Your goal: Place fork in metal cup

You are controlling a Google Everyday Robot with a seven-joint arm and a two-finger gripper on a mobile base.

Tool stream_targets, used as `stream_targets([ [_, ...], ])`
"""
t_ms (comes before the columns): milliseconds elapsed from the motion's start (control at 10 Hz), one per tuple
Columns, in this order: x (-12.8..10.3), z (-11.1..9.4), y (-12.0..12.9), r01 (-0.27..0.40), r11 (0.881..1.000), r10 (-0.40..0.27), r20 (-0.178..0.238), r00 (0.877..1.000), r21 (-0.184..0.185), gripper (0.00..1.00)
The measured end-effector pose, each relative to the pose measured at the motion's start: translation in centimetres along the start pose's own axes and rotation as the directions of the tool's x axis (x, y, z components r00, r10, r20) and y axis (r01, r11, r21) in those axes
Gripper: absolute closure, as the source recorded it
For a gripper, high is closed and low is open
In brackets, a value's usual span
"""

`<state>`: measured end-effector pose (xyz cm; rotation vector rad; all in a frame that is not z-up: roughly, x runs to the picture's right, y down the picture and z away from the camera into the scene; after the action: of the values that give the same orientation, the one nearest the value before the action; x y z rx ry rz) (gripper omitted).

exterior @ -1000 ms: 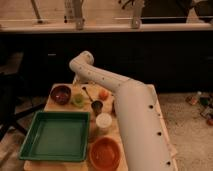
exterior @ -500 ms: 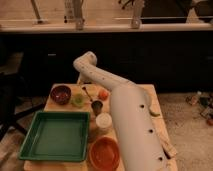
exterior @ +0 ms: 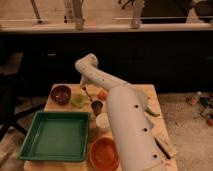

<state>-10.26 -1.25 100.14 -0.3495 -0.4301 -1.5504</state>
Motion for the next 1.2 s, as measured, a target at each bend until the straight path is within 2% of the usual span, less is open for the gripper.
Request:
stream_targets([
  [700, -0.7, 2.1, -0.7, 0.058, 0.997, -0.056, 0.041, 0.998, -0.053, 0.20],
  [1000, -1.1, 2.9, -1.3, 0.095, 0.992, -0.091, 0.047, 0.995, -0.087, 0.20],
  [1200, -1.1, 3.2, -1.5, 0.106, 0.990, -0.101, 0.056, 0.993, -0.093, 0.20],
])
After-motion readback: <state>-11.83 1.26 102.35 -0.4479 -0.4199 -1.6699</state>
